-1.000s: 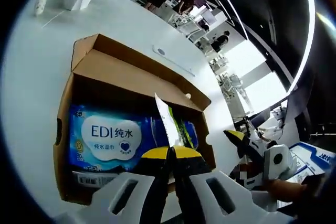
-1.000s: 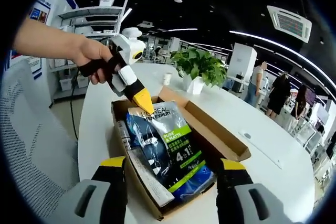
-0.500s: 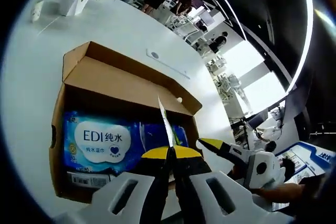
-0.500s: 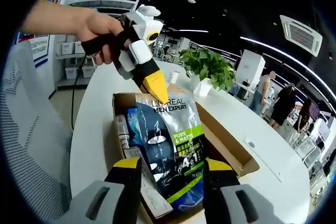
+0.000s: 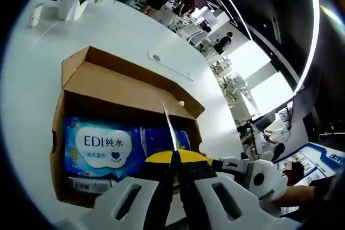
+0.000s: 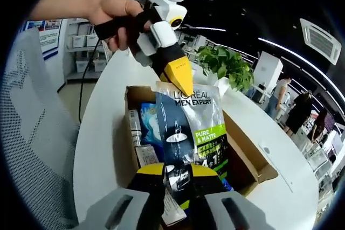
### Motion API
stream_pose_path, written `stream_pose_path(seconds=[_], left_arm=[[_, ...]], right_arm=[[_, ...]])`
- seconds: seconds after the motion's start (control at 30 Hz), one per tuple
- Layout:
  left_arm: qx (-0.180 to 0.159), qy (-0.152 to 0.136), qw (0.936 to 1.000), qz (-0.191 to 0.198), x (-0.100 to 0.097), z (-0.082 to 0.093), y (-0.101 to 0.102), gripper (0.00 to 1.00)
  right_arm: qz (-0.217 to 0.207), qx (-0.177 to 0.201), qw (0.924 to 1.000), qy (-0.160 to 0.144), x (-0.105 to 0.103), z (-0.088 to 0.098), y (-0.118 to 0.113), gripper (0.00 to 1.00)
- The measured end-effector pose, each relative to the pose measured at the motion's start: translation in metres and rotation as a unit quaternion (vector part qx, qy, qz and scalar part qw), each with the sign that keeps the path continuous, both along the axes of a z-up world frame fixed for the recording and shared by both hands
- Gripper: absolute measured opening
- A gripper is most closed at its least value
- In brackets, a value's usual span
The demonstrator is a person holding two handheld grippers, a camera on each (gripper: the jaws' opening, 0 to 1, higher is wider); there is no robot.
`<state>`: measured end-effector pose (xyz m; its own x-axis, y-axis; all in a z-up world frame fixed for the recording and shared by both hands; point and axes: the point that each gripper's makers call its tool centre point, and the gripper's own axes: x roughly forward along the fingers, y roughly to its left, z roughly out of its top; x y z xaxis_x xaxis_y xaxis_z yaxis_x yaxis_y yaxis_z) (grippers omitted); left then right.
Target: Operate the shoe box by opening the lid, removing the specified soft item, and placing it in the target area until the item is outside and the box remains undamaged.
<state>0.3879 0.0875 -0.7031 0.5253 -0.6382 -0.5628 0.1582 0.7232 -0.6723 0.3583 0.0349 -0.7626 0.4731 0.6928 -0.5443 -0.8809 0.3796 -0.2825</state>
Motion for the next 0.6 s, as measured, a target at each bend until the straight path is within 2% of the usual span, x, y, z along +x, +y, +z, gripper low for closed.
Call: stream_pose_path(seconds=[0.13,0.3,0.6], left_arm=[[0.015,-0.004,0.9999,-0.003,0.0,-0.002,0.002,0.0],[0.044,-0.019,0.9987,-0.018,-0.002,-0.004,0.003,0.0],[0.06,-0.046,0.9964,-0.038,-0.004,0.005,0.001,0.0]], right_arm=[[0.006,0.004,1.0,0.0,-0.003,0.001,0.001,0.0],[0.004,0.006,1.0,0.001,-0.003,0.001,0.001,0.0],[-0.004,0.016,0.9998,0.011,-0.002,0.01,-0.001,0.0]])
